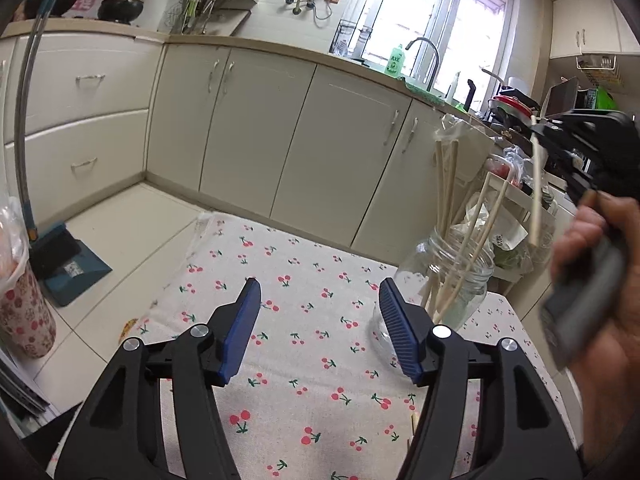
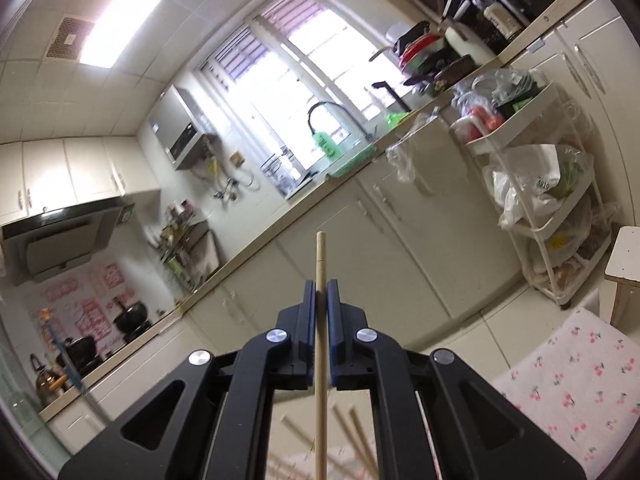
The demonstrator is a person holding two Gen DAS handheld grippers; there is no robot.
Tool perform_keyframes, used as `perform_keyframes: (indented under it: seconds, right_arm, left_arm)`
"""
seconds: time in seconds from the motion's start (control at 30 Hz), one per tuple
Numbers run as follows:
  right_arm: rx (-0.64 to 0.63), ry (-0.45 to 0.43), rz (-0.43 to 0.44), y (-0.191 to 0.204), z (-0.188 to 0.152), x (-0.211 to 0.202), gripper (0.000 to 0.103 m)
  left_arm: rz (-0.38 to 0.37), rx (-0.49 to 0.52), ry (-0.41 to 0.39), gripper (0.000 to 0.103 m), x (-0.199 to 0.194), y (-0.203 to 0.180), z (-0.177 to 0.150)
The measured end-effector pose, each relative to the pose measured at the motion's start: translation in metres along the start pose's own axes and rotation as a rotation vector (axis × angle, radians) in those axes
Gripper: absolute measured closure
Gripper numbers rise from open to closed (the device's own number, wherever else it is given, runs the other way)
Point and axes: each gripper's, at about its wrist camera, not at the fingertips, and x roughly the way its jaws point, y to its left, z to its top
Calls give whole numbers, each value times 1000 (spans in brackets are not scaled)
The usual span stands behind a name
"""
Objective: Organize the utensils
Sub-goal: 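Carry the right gripper's chopstick over the jar and open to drop it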
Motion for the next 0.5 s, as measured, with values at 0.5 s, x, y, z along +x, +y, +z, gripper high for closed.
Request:
perform_keyframes:
  seconds: [0.5]
  right_arm:
    - [-89,50,-59,-9,-48,3,97]
  left_arm:
    - [5,-14,19,40,8,-1,2]
